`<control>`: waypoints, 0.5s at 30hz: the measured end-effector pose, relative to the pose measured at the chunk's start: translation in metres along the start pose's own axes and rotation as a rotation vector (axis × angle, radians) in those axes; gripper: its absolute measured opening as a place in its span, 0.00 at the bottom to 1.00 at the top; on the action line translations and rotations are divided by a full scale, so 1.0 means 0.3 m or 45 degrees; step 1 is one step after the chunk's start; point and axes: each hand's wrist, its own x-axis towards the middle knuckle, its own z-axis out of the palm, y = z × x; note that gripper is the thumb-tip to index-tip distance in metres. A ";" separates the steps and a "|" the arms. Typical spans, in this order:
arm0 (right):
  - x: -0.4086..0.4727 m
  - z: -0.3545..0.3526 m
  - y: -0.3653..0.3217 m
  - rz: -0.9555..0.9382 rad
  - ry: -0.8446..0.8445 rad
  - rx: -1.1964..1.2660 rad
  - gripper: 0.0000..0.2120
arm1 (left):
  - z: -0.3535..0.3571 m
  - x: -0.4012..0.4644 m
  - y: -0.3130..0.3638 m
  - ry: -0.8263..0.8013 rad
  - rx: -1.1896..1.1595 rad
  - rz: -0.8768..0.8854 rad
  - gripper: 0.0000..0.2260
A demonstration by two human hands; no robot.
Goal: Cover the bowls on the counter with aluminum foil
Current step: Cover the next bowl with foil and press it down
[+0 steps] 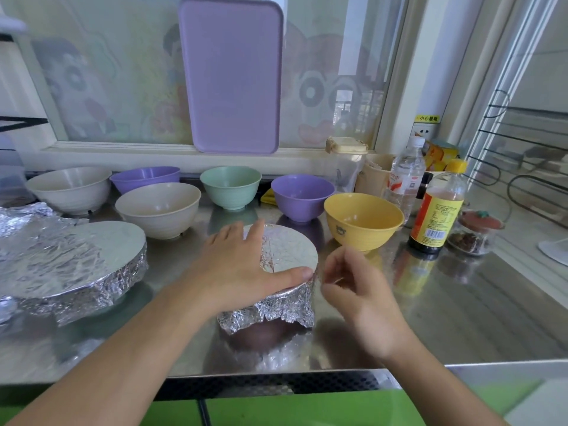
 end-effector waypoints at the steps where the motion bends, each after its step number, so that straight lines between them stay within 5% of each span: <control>1: -0.012 0.002 -0.008 0.027 -0.089 -0.043 0.09 | 0.001 0.003 -0.001 -0.001 0.010 -0.005 0.63; 5: -0.020 0.034 0.009 0.007 -0.081 -0.432 0.18 | 0.003 0.002 0.005 -0.017 0.029 -0.014 0.63; 9: -0.026 0.068 0.025 -0.050 -0.007 -0.510 0.10 | 0.002 -0.001 0.005 -0.032 0.049 -0.016 0.62; 15: -0.046 0.101 0.046 -0.132 0.065 -0.679 0.17 | 0.000 -0.003 0.008 -0.019 0.074 -0.006 0.60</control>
